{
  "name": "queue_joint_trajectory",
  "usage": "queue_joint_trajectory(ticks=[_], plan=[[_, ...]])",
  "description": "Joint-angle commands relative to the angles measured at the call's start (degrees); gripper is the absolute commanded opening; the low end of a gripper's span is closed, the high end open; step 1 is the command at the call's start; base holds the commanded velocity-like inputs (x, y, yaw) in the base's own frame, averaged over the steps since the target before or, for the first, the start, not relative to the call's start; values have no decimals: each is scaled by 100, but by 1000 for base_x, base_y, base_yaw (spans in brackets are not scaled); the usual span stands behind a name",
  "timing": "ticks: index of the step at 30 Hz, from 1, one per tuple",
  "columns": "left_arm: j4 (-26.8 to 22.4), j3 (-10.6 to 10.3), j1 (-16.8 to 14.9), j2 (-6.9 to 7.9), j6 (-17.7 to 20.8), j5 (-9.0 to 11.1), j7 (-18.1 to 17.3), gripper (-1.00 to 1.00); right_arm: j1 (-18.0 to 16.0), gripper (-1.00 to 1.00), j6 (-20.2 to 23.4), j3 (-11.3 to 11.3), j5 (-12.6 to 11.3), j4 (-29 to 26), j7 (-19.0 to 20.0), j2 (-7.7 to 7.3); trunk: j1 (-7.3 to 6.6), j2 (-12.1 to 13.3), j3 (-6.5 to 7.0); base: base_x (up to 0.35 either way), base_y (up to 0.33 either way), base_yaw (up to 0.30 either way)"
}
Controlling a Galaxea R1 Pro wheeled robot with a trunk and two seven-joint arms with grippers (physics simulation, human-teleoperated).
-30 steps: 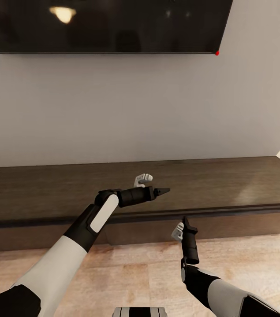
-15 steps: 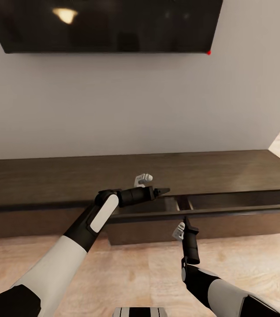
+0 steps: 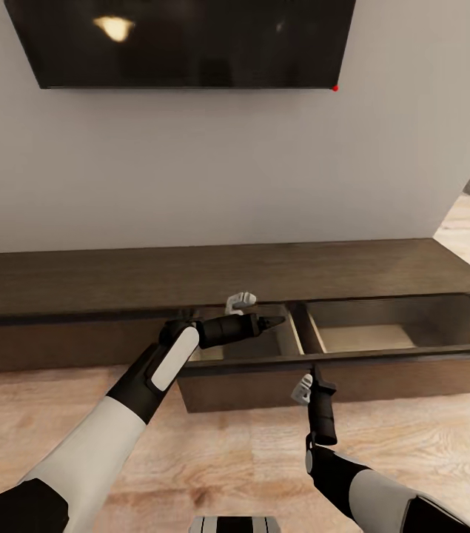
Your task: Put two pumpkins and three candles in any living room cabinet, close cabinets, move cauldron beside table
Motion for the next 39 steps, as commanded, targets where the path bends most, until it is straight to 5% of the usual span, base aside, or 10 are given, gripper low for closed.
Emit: queue_joint_trajectory(ticks=[1,39], plan=[[1,0,0,0,0,0,0,100,0,-100,-27,182,72,-88,9,3,-1,-1,1,-297,0,0],[10,7,3,0,-1,0,0,100,9,-100,-10,180,74,-88,-63,17,-1,-1,1,-86,0,0]])
